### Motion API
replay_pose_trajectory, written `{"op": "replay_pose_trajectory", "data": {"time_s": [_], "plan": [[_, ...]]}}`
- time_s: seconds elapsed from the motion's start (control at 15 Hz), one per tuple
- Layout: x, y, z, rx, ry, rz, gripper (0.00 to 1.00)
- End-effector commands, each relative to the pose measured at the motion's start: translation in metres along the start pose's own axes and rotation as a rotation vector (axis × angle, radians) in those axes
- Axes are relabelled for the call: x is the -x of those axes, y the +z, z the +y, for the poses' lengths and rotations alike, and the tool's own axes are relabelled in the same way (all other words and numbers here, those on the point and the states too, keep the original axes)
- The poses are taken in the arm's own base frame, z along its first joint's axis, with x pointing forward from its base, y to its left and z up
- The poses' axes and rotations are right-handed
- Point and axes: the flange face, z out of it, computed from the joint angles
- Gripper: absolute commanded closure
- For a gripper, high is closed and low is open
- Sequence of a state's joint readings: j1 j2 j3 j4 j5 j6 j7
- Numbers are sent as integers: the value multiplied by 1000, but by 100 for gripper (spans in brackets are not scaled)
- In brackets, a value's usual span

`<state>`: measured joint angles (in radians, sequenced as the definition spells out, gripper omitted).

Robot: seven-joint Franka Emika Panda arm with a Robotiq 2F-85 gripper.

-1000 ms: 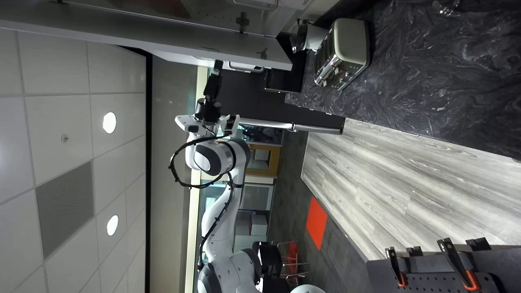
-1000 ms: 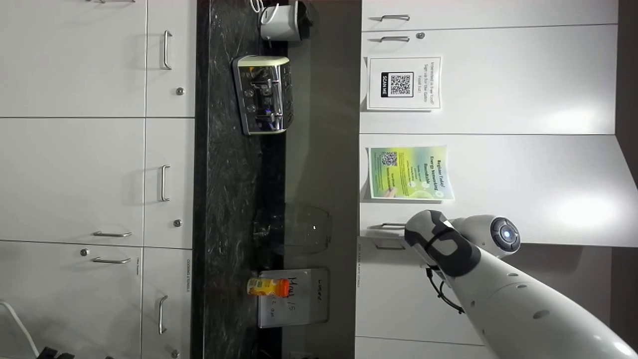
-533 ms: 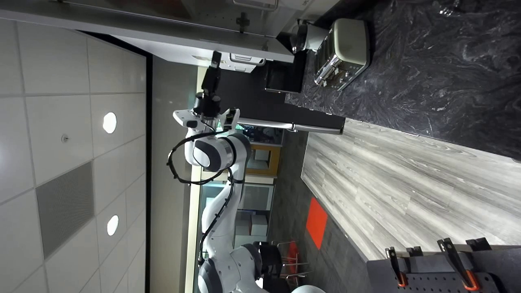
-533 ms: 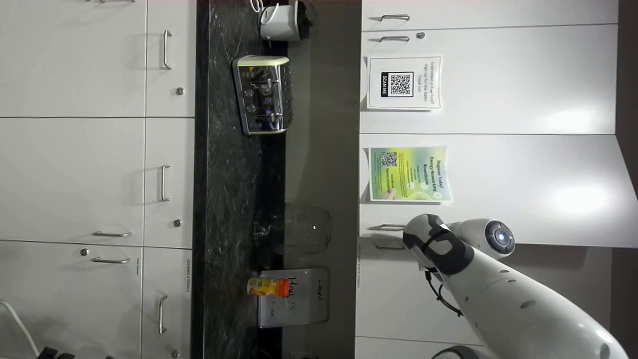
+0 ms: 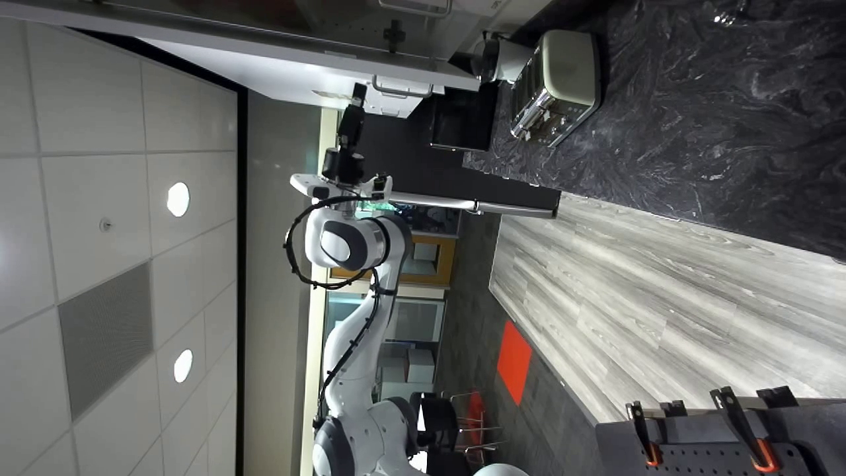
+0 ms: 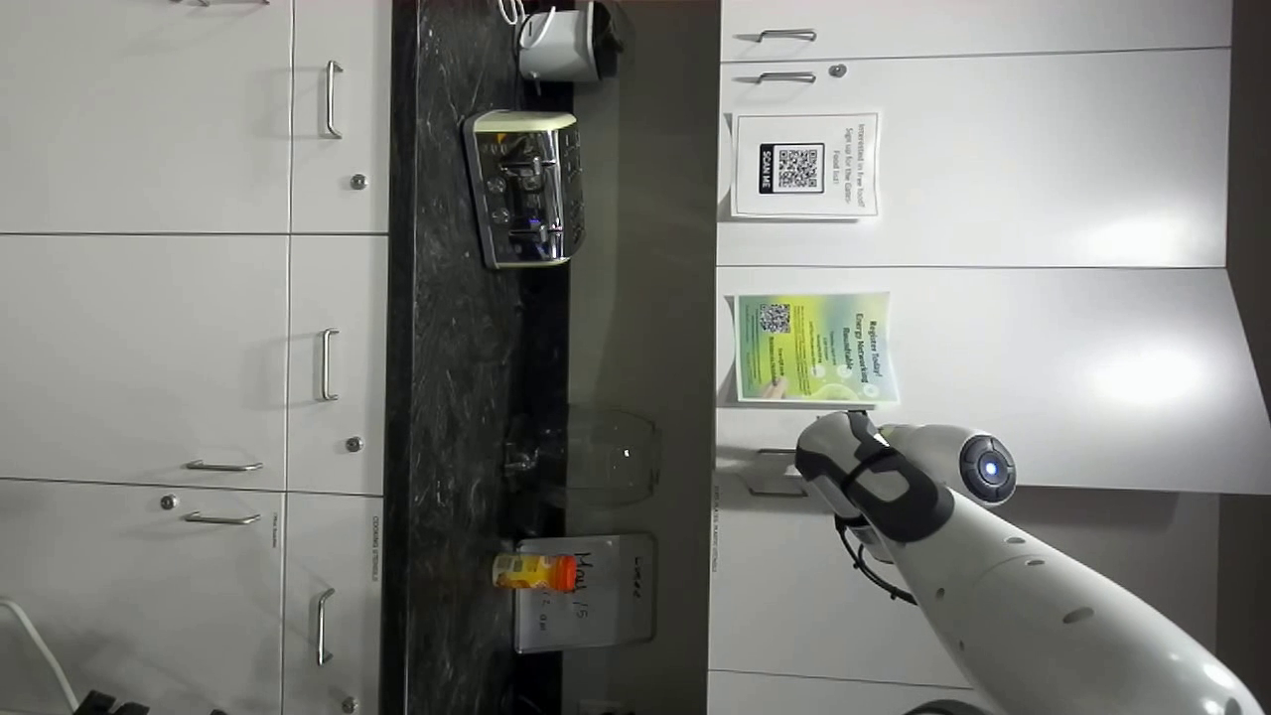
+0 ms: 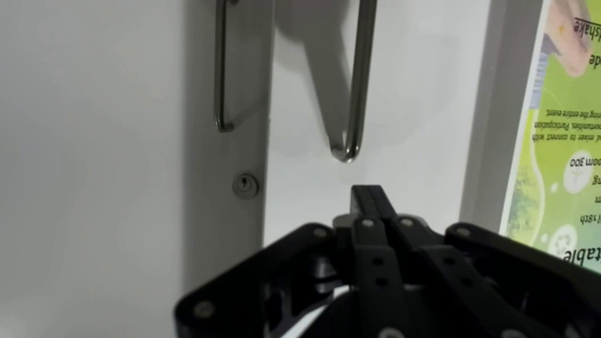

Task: Close the open cabinet door

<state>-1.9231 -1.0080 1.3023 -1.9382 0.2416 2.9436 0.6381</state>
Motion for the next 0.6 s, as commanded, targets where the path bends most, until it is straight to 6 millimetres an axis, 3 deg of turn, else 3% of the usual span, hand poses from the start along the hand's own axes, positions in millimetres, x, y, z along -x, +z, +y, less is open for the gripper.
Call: {"op": "replay_pose_trajectory", "data": {"time_s": [0.0, 0.53], "plan": [[-16, 12, 3, -28, 49, -14, 100], [-23, 36, 32, 30, 172, -158, 100]]}}
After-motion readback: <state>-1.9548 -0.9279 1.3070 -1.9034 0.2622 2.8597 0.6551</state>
